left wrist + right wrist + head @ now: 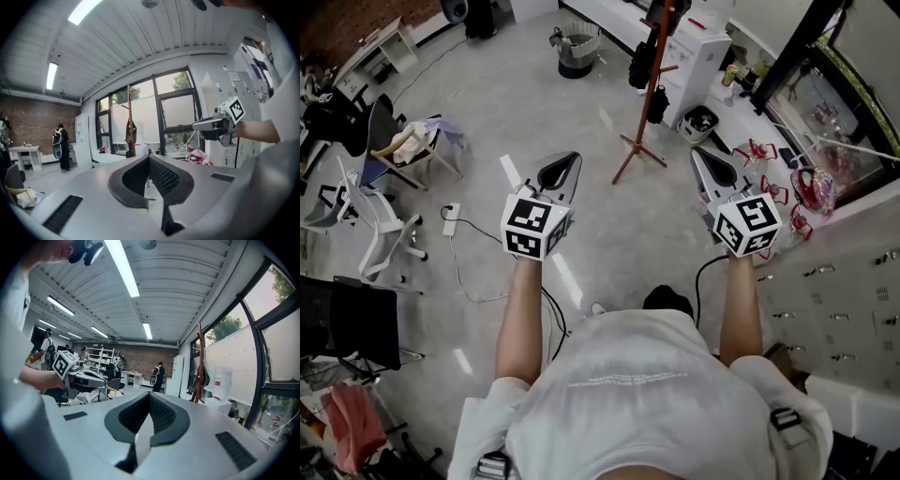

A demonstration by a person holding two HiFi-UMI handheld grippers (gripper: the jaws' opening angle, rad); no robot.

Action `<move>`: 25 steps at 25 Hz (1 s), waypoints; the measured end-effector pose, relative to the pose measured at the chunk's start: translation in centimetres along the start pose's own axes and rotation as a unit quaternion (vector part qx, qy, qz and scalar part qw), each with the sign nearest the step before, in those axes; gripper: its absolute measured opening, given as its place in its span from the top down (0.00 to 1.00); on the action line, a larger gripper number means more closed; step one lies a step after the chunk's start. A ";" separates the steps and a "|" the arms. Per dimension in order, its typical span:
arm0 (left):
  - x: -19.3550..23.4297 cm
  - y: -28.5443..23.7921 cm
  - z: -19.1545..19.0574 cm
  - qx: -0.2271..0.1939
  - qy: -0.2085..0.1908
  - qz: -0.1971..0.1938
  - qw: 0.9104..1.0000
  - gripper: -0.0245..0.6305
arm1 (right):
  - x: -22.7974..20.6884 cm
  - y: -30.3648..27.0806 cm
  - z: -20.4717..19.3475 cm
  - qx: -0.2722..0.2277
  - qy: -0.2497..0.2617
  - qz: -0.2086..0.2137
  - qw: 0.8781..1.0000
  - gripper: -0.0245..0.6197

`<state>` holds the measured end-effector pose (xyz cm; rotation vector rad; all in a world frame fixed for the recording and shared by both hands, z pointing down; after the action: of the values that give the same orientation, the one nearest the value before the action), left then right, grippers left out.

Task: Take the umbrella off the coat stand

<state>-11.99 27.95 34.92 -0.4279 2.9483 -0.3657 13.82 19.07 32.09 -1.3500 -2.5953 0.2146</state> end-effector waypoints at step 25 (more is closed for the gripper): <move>11.9 -22.6 3.5 0.024 0.043 0.050 0.998 0.94 | -20.4 -22.1 1.5 -0.034 0.008 0.051 0.998 0.93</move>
<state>-16.73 2.63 36.16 -0.2645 3.0228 -0.4539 7.40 -10.27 33.18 -1.5018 -2.5444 0.1320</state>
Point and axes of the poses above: the fingertips, and each gripper's own axes: y backward along the fingers, x to its left, z out of its top, the point moved 6 cm from there along y, backward along the fingers, and after that the axes turned 5 degrees about x, right-handed, at the moved point
